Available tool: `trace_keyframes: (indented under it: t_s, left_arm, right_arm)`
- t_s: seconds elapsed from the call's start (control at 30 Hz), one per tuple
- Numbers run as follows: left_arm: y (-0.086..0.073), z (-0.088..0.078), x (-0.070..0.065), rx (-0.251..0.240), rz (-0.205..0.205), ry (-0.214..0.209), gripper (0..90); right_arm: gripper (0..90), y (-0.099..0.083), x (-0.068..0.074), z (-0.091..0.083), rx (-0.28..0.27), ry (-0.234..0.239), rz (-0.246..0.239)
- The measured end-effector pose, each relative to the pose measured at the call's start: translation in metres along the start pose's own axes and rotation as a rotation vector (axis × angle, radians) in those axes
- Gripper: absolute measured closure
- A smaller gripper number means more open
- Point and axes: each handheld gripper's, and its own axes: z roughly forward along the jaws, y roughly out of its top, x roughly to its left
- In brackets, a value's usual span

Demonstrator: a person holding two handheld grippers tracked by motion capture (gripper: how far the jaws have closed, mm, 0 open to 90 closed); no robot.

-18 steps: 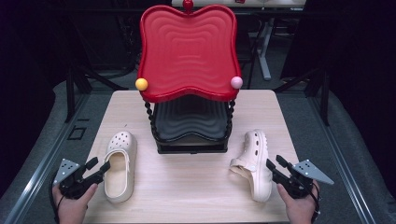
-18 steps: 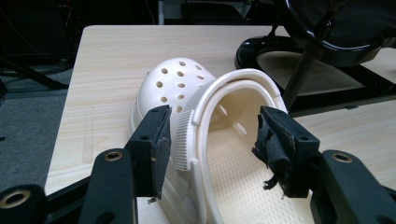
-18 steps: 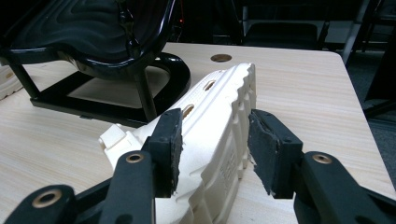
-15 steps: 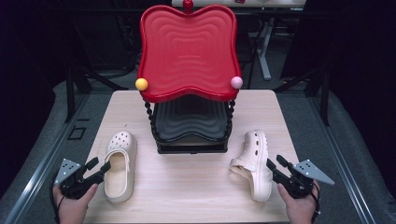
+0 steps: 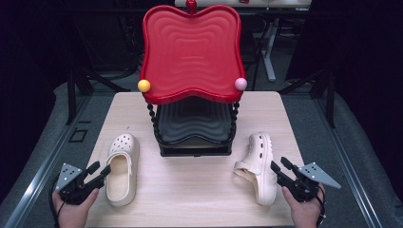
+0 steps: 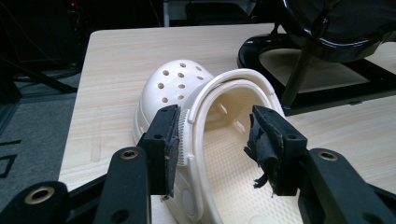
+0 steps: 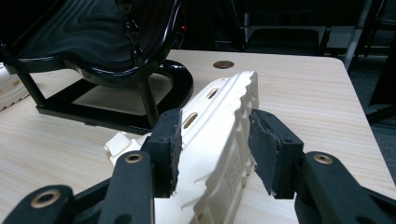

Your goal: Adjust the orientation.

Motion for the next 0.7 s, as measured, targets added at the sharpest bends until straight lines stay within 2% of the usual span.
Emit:
trace_keyframes:
  t_s: [0.17,0.37,0.5,0.53,0.57,0.7]
  left_arm:
    - [0.0,0.002,-0.001,0.012,0.014,0.002,54.1]
    - [-0.002,0.016,-0.001,0.067,0.036,0.028,59.6]
    - [-0.001,0.018,-0.001,0.068,0.028,0.045,63.2]
    - [0.0,0.018,-0.001,0.069,0.031,0.056,63.2]
    - [0.001,0.018,-0.002,0.057,0.05,0.087,63.7]
    - [0.002,0.021,-0.001,0.062,0.059,0.096,63.7]
  right_arm:
    - [54.0,0.0,0.0,-0.001,-0.004,-0.005,0.003]
    - [53.8,-0.001,-0.004,-0.002,-0.003,-0.014,0.015]
    - [53.8,-0.001,-0.004,-0.003,-0.006,-0.013,0.02]
    - [53.7,-0.001,-0.005,-0.003,-0.004,-0.011,0.02]
    - [53.7,-0.001,-0.005,-0.002,-0.002,-0.011,0.021]
    - [53.8,-0.001,-0.004,-0.002,0.0,-0.008,0.021]
